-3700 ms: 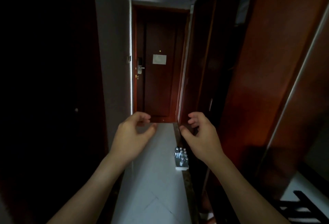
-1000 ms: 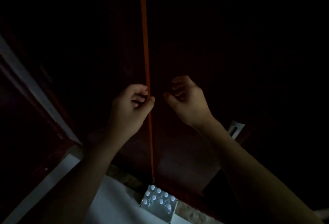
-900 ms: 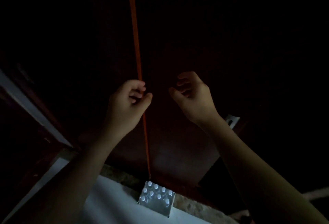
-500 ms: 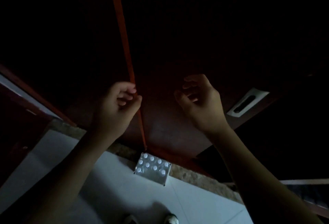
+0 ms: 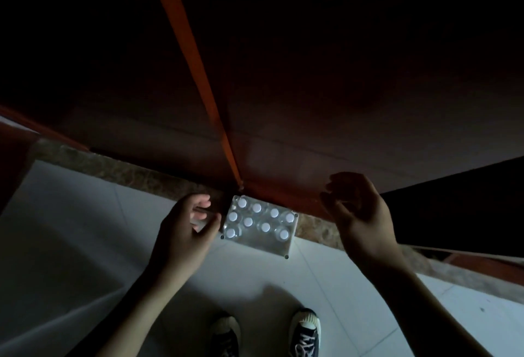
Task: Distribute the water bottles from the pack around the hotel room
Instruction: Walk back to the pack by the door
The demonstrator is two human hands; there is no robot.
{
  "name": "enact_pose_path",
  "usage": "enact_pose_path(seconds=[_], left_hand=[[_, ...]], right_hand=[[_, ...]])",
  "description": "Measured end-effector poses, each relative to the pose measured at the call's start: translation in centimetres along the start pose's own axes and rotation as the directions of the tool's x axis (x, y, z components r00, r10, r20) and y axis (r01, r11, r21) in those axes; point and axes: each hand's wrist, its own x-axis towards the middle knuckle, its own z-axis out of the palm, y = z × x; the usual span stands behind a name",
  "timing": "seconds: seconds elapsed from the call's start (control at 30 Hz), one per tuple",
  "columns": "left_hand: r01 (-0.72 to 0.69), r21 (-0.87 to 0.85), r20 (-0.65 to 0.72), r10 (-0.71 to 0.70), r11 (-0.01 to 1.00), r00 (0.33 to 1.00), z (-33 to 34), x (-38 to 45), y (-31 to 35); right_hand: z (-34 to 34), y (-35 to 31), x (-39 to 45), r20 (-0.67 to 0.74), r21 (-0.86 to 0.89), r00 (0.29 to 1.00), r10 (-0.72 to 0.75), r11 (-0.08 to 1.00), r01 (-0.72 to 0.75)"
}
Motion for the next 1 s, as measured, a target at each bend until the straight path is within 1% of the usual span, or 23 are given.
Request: enact_pose_path(seconds=[0.1,0.2,0.3,0.37,0.43,0.53,0.63,0.73,0.9,1.0], left_hand=[[0.080,0.051,0.026,-0.082,0.995,0.996,5.0,1.6,-7.6],[0.135,0.096,0.054,-0.141,0.986,0.989,10.2,3.2,-14.4],[0.153,0.151,0.097,-0.169,0.977,0.981,15.3,4.5,-20.5],[0.155,0.173,0.114,-0.176,0.973,0.978,18.7,4.9,-24.0],[0.155,0.180,0.127,-0.179,0.971,0.975,21.8,5.0,-27.4],[0.142,0.193,0.103,-0.164,0.971,0.981,25.7,5.1,-32.3],[0.126,0.129,-0.010,-0.126,0.984,0.992,28.4,5.3,-36.1],[0.148,0.073,-0.088,-0.141,0.986,0.986,29.9,5.7,-38.1],[0.178,0.070,-0.119,-0.168,0.982,0.979,31.5,6.1,-40.0],[0.166,0.099,-0.135,-0.152,0.981,0.979,31.5,5.8,-40.0]], right_hand=[[3.9,8.3,1.5,-0.017,0.000,0.997,0.071,0.997,-0.071],[7.3,16.3,3.1,-0.053,-0.039,0.989,0.140,0.989,-0.142],[10.1,24.4,4.3,-0.085,-0.095,0.974,0.210,0.971,-0.218],[11.8,29.5,4.6,-0.070,-0.157,0.963,0.259,0.951,-0.267],[13.4,34.5,5.0,-0.065,-0.235,0.958,0.281,0.928,-0.288],[15.7,40.5,5.9,-0.055,-0.280,0.951,0.306,0.909,-0.308],[18.0,45.2,6.6,-0.041,-0.292,0.963,0.266,0.919,-0.266],[19.9,48.8,7.1,-0.082,-0.279,0.975,0.207,0.934,-0.222],[21.6,51.7,7.9,-0.185,-0.279,0.964,0.193,0.930,-0.240],[21.5,51.9,7.6,-0.201,-0.289,0.963,0.181,0.928,-0.235]])
